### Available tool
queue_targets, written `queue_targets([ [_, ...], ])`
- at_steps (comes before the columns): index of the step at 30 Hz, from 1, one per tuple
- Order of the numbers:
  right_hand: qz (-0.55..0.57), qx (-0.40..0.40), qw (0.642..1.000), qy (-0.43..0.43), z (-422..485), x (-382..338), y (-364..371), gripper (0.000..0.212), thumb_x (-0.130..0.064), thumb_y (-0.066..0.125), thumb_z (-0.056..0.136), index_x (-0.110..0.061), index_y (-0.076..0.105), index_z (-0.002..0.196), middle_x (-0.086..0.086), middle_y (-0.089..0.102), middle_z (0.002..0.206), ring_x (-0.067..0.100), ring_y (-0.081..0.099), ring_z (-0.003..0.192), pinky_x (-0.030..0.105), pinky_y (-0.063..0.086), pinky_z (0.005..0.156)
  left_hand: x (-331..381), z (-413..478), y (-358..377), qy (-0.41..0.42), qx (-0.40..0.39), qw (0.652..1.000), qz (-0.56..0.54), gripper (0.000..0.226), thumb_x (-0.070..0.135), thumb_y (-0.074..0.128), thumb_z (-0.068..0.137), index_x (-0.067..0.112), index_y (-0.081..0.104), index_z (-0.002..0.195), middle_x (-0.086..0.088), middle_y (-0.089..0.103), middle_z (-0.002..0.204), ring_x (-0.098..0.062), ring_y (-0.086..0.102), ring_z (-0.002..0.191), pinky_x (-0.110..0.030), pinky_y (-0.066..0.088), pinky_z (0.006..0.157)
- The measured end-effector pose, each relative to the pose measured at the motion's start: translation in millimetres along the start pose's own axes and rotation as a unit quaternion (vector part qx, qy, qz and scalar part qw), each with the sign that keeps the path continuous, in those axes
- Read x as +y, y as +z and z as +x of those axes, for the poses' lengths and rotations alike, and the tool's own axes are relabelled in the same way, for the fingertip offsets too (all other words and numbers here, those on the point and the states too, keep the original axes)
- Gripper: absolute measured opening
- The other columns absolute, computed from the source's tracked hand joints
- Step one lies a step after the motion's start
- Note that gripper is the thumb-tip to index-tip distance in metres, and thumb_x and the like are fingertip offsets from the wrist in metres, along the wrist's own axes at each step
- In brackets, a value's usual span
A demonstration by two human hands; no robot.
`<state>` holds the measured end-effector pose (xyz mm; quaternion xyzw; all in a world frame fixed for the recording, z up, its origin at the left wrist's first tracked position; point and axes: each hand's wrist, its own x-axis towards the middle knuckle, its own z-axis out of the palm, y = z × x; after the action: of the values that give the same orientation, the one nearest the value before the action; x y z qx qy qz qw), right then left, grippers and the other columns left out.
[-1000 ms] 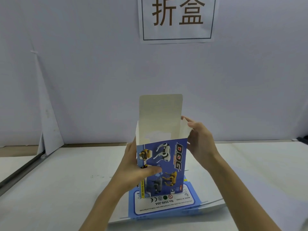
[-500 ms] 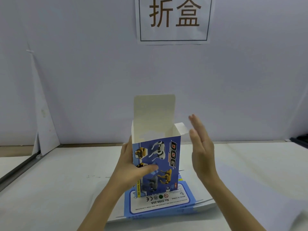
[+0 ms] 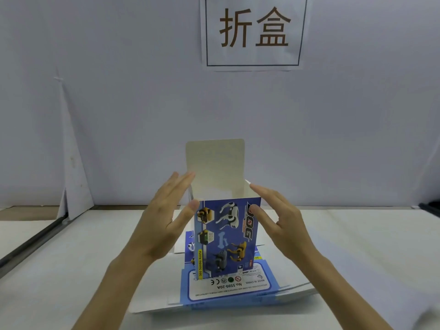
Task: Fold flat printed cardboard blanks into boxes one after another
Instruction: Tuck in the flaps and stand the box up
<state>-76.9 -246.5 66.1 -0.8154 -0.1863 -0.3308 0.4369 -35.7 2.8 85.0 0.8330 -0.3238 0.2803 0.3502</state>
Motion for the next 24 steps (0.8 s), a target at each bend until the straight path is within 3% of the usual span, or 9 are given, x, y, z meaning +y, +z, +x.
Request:
queue_targets([
  [4, -0.020, 0.015, 1.000, -0.012, 1, 1, -1, 0.042, -0.037, 0.057, 0.086, -0.051, 0.042, 0.123, -0.035, 0.049, 0.115, -0.023, 0.046, 0.110, 0.000, 0.046, 0.066, -3, -12, 10, -0.002, 0.049, 0.998, -0.041, 0.045, 0.053, 0.036, 0.090, 0.045, 0.028, 0.134, 0.032, 0.028, 0.141, 0.022, 0.022, 0.129, -0.009, 0.023, 0.101],
  [8, 0.017, 0.037, 0.999, 0.017, -1, 1, 6, 0.040, -0.037, 0.056, 0.085, -0.052, 0.044, 0.120, -0.035, 0.053, 0.112, -0.023, 0.051, 0.104, 0.003, 0.048, 0.063, -1, -39, 41, -0.072, 0.097, 0.981, -0.151, 0.053, 0.036, 0.045, 0.089, 0.040, 0.029, 0.140, 0.026, 0.033, 0.146, 0.007, 0.032, 0.134, -0.015, 0.030, 0.105],
  [10, 0.028, 0.051, 0.998, 0.023, -2, -2, 12, 0.039, -0.036, 0.055, 0.086, -0.051, 0.044, 0.120, -0.034, 0.054, 0.111, -0.024, 0.052, 0.102, 0.004, 0.049, 0.061, 8, -53, 63, -0.128, 0.056, 0.947, -0.289, 0.059, 0.037, 0.049, 0.087, 0.046, 0.028, 0.141, 0.031, 0.040, 0.141, 0.004, 0.040, 0.131, -0.024, 0.046, 0.097],
  [12, 0.029, 0.058, 0.997, 0.029, -2, -5, 17, 0.039, -0.036, 0.054, 0.087, -0.050, 0.044, 0.122, -0.028, 0.056, 0.114, -0.024, 0.051, 0.103, 0.004, 0.049, 0.065, 13, -58, 78, -0.170, 0.032, 0.907, -0.384, 0.063, 0.040, 0.055, 0.083, 0.049, 0.030, 0.140, 0.027, 0.048, 0.134, -0.002, 0.048, 0.126, -0.026, 0.057, 0.077],
  [15, 0.021, 0.052, 0.998, 0.039, -4, -9, 14, 0.035, -0.036, 0.051, 0.087, -0.050, 0.045, 0.119, -0.015, 0.062, 0.117, -0.019, 0.054, 0.102, 0.004, 0.049, 0.069, 10, -50, 79, -0.167, 0.046, 0.919, -0.353, 0.078, 0.051, 0.066, 0.075, 0.063, 0.019, 0.135, 0.040, 0.035, 0.136, 0.013, 0.043, 0.123, -0.015, 0.054, 0.075],
  [17, 0.015, 0.044, 0.998, 0.040, -6, -13, 8, 0.030, -0.037, 0.051, 0.087, -0.048, 0.049, 0.114, -0.011, 0.065, 0.118, -0.013, 0.057, 0.102, 0.010, 0.053, 0.069, 3, -45, 75, -0.173, 0.050, 0.927, -0.330, 0.089, 0.042, 0.074, 0.073, 0.063, 0.013, 0.134, 0.041, 0.029, 0.136, 0.024, 0.039, 0.116, -0.006, 0.049, 0.077],
  [19, -0.010, 0.054, 0.998, 0.030, -8, -18, 0, 0.020, -0.039, 0.053, 0.089, -0.045, 0.055, 0.108, -0.017, 0.066, 0.109, -0.006, 0.060, 0.101, 0.025, 0.059, 0.073, -4, -42, 70, -0.212, 0.021, 0.909, -0.358, 0.092, 0.034, 0.080, 0.070, 0.055, 0.020, 0.136, 0.019, 0.046, 0.137, 0.005, 0.051, 0.119, -0.021, 0.054, 0.085],
  [21, -0.061, 0.084, 0.995, 0.011, -1, -26, -11, 0.014, -0.033, 0.058, 0.094, -0.035, 0.061, 0.107, -0.016, 0.065, 0.098, 0.002, 0.062, 0.094, 0.038, 0.058, 0.077, -10, -38, 66, -0.232, -0.015, 0.902, -0.363, 0.078, 0.036, 0.085, 0.066, 0.040, 0.041, 0.130, 0.004, 0.063, 0.122, -0.015, 0.061, 0.111, -0.029, 0.057, 0.081],
  [24, -0.128, 0.141, 0.981, -0.035, 32, -41, -27, 0.035, -0.025, 0.063, 0.090, -0.018, 0.058, 0.124, -0.004, 0.058, 0.104, 0.009, 0.056, 0.093, 0.031, 0.050, 0.085, -11, -36, 63, -0.223, -0.105, 0.905, -0.346, 0.078, 0.045, 0.081, 0.054, 0.029, 0.050, 0.124, 0.007, 0.067, 0.111, -0.016, 0.064, 0.105, -0.027, 0.056, 0.083],
])
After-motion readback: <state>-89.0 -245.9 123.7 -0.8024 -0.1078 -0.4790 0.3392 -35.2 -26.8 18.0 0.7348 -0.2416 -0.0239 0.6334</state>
